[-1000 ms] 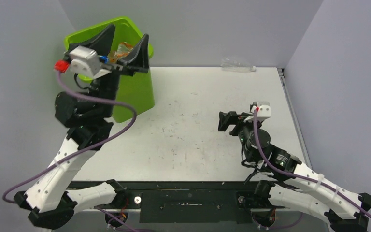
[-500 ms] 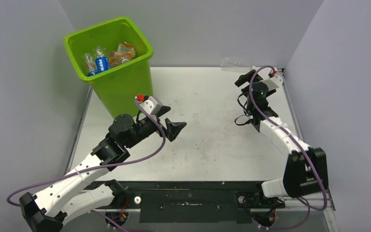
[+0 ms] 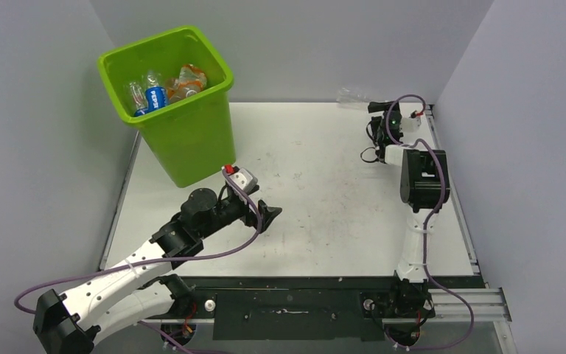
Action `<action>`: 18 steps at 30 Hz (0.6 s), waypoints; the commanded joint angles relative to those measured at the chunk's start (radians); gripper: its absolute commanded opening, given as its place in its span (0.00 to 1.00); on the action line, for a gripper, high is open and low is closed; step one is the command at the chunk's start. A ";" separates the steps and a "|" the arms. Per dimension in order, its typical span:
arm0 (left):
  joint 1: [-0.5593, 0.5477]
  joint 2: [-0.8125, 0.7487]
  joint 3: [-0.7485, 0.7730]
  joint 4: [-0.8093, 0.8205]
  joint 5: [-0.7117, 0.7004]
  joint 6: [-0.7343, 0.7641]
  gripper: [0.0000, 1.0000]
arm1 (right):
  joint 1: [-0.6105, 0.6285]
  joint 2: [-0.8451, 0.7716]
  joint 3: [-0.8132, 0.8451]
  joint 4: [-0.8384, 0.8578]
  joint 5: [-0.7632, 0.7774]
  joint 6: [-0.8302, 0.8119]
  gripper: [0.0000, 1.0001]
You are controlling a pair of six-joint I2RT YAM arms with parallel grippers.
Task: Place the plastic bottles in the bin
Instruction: Pick up the plastic bottle from the corner of the board.
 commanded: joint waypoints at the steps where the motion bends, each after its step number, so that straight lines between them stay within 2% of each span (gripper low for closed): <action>1: -0.006 0.008 -0.017 0.059 -0.045 0.034 0.96 | 0.008 0.137 0.153 0.117 0.014 0.278 0.90; 8: -0.003 0.044 -0.027 0.081 -0.081 0.050 0.96 | 0.013 0.299 0.327 0.025 0.053 0.395 0.90; 18: 0.010 0.065 -0.037 0.101 -0.108 0.040 0.96 | 0.015 0.517 0.704 -0.263 0.035 0.379 0.90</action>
